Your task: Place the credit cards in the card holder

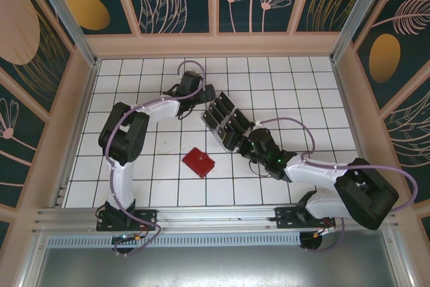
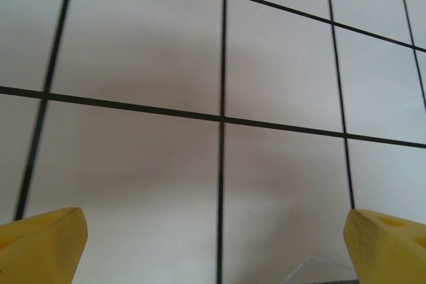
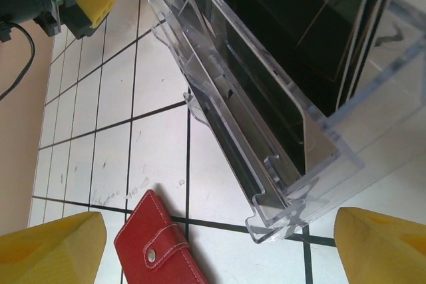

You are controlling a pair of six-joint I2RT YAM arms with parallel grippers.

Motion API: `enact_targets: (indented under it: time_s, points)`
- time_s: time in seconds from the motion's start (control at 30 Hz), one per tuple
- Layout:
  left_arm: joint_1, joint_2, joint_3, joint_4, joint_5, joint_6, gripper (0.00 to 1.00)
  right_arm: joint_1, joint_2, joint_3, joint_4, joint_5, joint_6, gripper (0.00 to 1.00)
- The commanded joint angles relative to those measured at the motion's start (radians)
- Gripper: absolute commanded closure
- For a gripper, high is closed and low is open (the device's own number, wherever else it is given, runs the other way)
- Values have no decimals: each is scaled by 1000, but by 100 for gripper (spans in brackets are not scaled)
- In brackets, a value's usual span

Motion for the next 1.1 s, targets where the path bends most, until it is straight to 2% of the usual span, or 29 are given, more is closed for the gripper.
enact_targets:
  time_s: [0.0,0.33,0.63,0.9,0.97,1.07]
  points:
    - [-16,31,45,-27,23,21,2,-8,16,-2,53,10,39,11]
    - [-54,116,163,-25,75,22,2,-7,-29,-41,37,69,93,9]
    - [-73,184,264,-18,96,36,2,-8,-102,-35,-107,131,107,2]
    - [-67,151,310,-49,25,103,1,-8,-307,-34,-324,213,58,1]
    - [-58,125,310,-51,4,110,1,-8,-385,-34,-372,239,40,1]
    - [-35,84,279,-34,-8,100,1,-16,-528,-36,-401,211,-47,1]
